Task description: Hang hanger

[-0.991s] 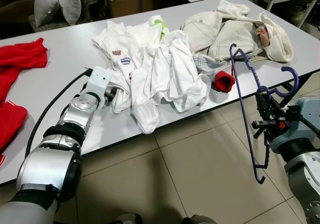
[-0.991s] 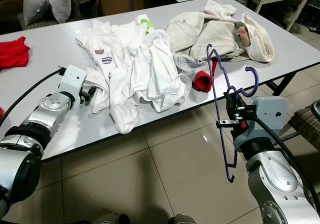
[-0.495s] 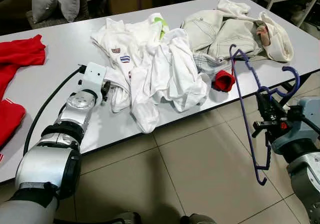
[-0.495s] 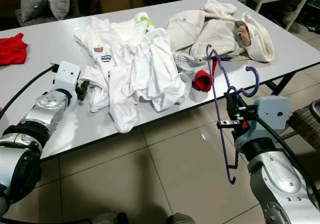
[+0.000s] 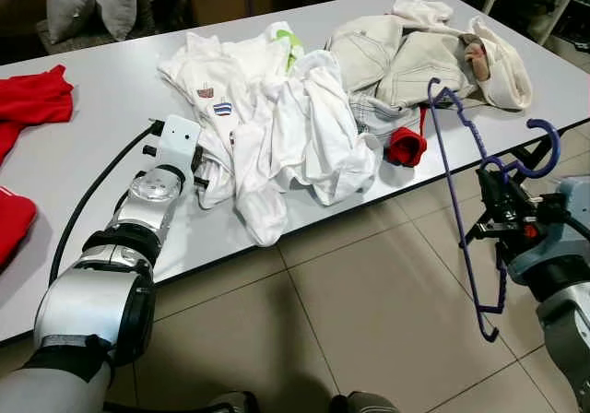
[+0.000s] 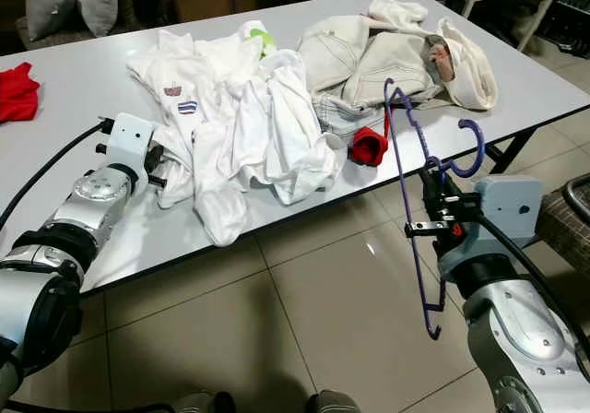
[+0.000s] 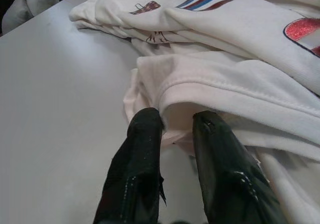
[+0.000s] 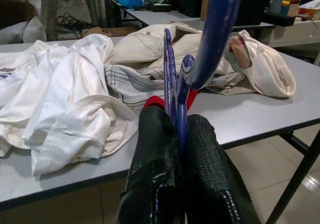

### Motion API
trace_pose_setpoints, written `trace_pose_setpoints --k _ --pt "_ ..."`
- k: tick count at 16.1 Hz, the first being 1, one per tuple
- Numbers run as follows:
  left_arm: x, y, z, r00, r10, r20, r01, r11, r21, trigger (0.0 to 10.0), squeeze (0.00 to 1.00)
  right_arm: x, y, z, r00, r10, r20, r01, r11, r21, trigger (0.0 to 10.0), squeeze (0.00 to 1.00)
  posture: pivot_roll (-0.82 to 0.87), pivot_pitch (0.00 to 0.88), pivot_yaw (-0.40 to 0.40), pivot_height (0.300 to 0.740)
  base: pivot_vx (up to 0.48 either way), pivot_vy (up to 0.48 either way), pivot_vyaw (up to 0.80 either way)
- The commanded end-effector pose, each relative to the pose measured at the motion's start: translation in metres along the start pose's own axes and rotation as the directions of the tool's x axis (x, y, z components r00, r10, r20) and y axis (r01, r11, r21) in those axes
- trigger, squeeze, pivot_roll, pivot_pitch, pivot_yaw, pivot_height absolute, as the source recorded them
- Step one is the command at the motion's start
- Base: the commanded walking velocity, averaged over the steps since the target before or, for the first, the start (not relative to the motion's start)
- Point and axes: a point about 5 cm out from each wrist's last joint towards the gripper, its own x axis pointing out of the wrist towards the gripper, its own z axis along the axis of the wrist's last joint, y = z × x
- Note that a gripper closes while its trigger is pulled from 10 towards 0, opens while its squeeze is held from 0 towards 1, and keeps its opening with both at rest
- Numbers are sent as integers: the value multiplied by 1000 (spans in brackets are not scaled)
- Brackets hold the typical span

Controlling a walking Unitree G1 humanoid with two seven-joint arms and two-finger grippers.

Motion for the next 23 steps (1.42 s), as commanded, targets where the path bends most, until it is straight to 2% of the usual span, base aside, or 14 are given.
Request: trace_pose_setpoints --k 1,4,9,17,18,19,20,23 --pt "1 2 3 1000 12 1 -12 1000 -7 1686 0 -4 -1 3 1000 1 0 -1 1000 -14 10000 0 -322 113 31 740 0 0 0" --pt "1 4 3 1000 20 -2 -20 1000 -4 1490 0 -5 -2 3 1000 2 -3 -2 1000 -18 10000 0 -324 112 29 740 0 0 0" --pt "0 9 0 998 52 -19 -51 999 13 0 0 -4 0 3 1000 11 -5 -11 1000 -22 10000 0 -324 105 26 740 0 0 0" --pt "-1 10 -4 998 59 -18 -59 998 -10 0 0 -5 0 4 1000 21 -6 -22 999 -33 10000 0 -344 92 22 740 0 0 0" --pt "-1 9 -5 998 51 -24 -51 999 2 4784 0 -5 0 5 1000 24 -6 -24 999 -35 10000 0 -343 92 20 740 0 0 0" --pt "-1 9 -5 998 51 -24 -51 999 2 4784 0 -5 0 5 1000 24 -6 -24 999 -35 10000 0 -343 92 20 740 0 0 0" --pt "-2 6 -7 999 27 -31 -27 1000 14 10000 1000 -5 0 5 1000 26 -5 -26 999 -36 10000 0 -341 92 18 740 0 0 0" --pt "-2 3 -9 1000 -3 -30 3 1000 15 10000 1000 -5 1 5 1000 31 -5 -31 999 -35 10000 0 -341 94 18 740 0 0 0"
